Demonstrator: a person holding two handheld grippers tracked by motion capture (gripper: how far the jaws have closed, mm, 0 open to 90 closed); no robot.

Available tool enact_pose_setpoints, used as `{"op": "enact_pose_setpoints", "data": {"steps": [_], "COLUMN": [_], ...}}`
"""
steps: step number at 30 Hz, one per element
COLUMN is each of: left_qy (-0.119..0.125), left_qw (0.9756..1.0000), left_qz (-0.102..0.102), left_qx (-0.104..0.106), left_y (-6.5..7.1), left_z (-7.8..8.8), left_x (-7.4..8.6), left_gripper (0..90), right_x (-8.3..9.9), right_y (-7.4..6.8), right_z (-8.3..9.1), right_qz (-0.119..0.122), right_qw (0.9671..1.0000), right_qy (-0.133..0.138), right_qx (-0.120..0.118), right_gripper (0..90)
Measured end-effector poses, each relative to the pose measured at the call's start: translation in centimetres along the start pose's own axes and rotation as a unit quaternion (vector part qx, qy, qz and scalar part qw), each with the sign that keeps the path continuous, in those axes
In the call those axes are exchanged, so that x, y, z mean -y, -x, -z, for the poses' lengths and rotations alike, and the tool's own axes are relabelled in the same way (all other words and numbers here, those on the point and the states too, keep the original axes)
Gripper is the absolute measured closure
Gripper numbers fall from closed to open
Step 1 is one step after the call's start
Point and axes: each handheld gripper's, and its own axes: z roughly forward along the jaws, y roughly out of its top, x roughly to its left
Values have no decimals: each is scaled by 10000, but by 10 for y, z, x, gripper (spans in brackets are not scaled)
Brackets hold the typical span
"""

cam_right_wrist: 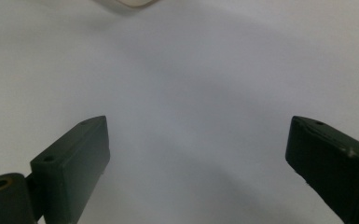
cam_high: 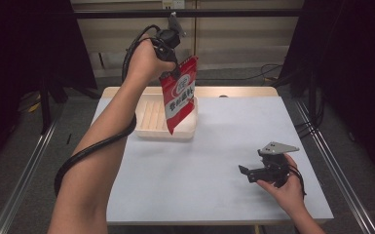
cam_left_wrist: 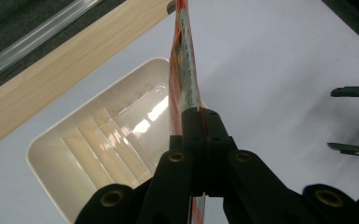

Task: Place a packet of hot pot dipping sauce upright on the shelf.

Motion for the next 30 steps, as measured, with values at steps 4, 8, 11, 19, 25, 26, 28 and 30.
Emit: {"op": "enact_pose_setpoints", "data": {"steps": [4, 8, 11, 19, 25, 26, 28, 30], "left_qy": [19, 22, 76, 43, 63, 60, 61, 102], "left_qw": [9999, 9999, 9998, 9995, 9993, 9994, 9993, 9993], "left_qz": [-100, -150, -180, -294, -315, -307, -338, -318], "left_qx": [-17, -20, -74, -136, -164, -151, -180, -178], "left_y": [-1, -3, -3, -7, -13, -14, -16, -18], "left_z": [-1, -3, -5, -6, -11, -12, -14, -16], "left_x": [-3, -5, -7, -8, -6, -6, -6, -6], "left_gripper": [900, 900, 900, 900, 900, 900, 900, 900], "right_x": [0, 0, -1, 0, -1, -1, -1, -1], "right_y": [0, 0, 0, 0, -1, -1, -1, -1], "right_z": [0, 0, 0, 0, 0, 0, -1, -1], "right_qz": [-7, 11, 18, 33, 24, 31, 41, 37], "right_qw": [10000, 10000, 10000, 10000, 10000, 10000, 10000, 10000], "right_qy": [16, 16, 20, 8, 20, 25, 23, 21], "right_qx": [-10, -31, -32, -24, -40, -41, -45, -45], "right_gripper": [59, 59, 59, 59, 59, 59, 59, 59]}}
